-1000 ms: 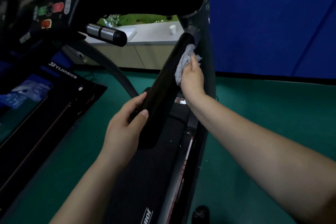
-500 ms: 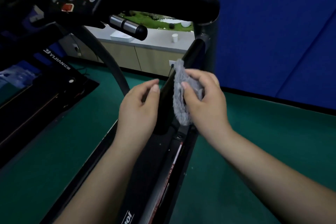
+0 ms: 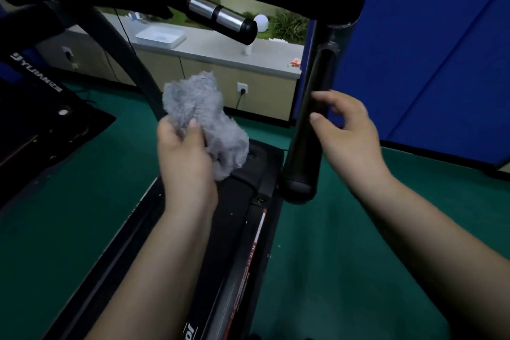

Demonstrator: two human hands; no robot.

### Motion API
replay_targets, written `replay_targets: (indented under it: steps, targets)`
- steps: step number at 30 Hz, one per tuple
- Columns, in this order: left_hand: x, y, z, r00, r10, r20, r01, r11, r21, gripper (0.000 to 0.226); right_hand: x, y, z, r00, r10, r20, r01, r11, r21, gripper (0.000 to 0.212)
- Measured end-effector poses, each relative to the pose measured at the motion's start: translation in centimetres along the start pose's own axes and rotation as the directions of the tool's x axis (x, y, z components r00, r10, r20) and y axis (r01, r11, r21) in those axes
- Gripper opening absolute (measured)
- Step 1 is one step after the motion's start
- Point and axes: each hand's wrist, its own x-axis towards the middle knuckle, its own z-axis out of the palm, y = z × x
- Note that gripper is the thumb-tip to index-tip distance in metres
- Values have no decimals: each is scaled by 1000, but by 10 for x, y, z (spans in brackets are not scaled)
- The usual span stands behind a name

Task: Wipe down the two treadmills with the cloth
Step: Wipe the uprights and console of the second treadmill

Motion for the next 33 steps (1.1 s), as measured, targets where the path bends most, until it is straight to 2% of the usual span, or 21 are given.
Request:
replay_targets:
  steps: [1,3,5,6,8,13,15,20,23,25,28,30,33]
  targets:
    - [-1,-8,-2,997,75,20,-77,989,129,13,1,3,1,996,82,17,-82,996,-17,36]
    - [-16,-25,5,974,94,205,-141,963,229,12,2,4,6,981,187,47,-188,982,26,41]
    - [-42,-38,17,901,47,431,-154,963,219,26,3,4,14,978,209,18,-210,975,66,41]
    - [-53,-42,19,852,70,519,-188,966,177,33,3,4,17,977,212,0,-211,974,78,40]
    - [-58,-46,19,779,118,616,-209,975,78,39,3,6,21,975,222,-28,-218,971,101,38]
    - [-14,-64,35,636,-10,772,70,997,-45,42,1,4,25,963,261,-65,-254,962,97,34]
    - [3,-75,51,608,-40,793,124,991,-45,45,2,5,26,962,260,-77,-253,963,95,34]
    - [54,-73,111,617,-48,785,-6,998,66,52,3,6,25,959,268,-88,-263,962,72,32]
    - [78,-69,142,599,-103,794,9,992,122,45,2,5,24,960,268,-85,-262,962,75,30]
    - [87,-72,154,593,-163,789,43,984,171,46,1,5,24,959,271,-88,-263,961,90,29]
    - [87,-79,151,631,-303,714,173,952,252,55,2,4,24,961,262,-85,-254,963,92,29]
    - [73,-77,136,645,-347,681,242,938,248,50,2,4,25,963,258,-78,-249,962,109,29]
    - [45,-75,103,609,-361,707,325,926,193,40,1,5,26,965,252,-79,-241,962,127,30]
